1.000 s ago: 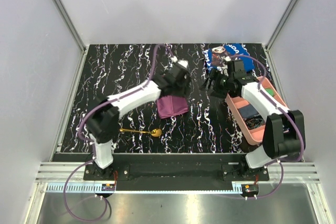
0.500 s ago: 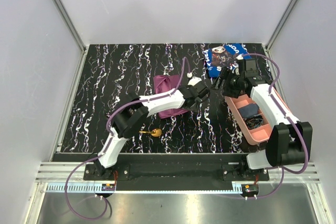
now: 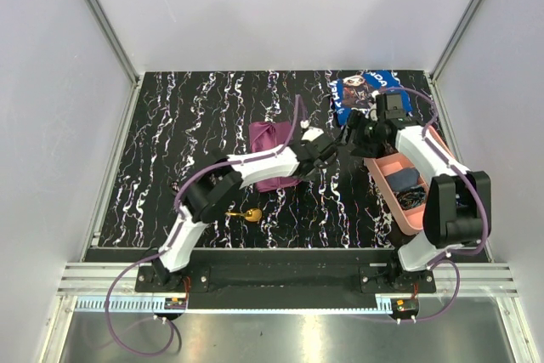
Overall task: Fold the napkin into a case and place the utensils inside
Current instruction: Pick up the 2/3-rectangle-folded napkin from the center of the board.
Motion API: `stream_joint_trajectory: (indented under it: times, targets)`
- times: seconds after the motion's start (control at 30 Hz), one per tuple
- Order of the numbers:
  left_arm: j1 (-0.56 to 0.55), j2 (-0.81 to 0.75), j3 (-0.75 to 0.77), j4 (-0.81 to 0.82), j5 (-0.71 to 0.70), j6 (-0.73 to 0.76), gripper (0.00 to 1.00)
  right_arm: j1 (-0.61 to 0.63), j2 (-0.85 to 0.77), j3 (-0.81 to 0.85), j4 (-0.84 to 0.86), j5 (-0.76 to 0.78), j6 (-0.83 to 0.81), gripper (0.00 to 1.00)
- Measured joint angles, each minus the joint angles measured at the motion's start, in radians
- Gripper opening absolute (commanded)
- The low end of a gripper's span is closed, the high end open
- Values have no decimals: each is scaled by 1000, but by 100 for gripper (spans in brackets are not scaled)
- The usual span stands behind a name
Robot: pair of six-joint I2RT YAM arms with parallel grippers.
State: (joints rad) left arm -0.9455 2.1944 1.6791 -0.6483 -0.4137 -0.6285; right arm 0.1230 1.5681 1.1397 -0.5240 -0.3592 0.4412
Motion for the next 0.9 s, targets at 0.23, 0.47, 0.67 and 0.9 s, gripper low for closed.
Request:
stream_joint_trajectory:
  times: [0.23, 0.47, 0.67, 0.9]
  targets:
    - [70, -226, -275, 106, 153, 8, 0, 46, 130, 85, 75, -101, 11, 86]
    - [119, -377, -409, 211, 294, -1, 0, 126, 328, 166, 169, -189, 55, 86]
    - [121, -408, -472, 244, 359, -17, 0, 196, 441, 175, 256, -244, 113, 82]
    - [129, -457, -496, 253, 383, -27, 0, 211, 489, 175, 325, -264, 155, 76]
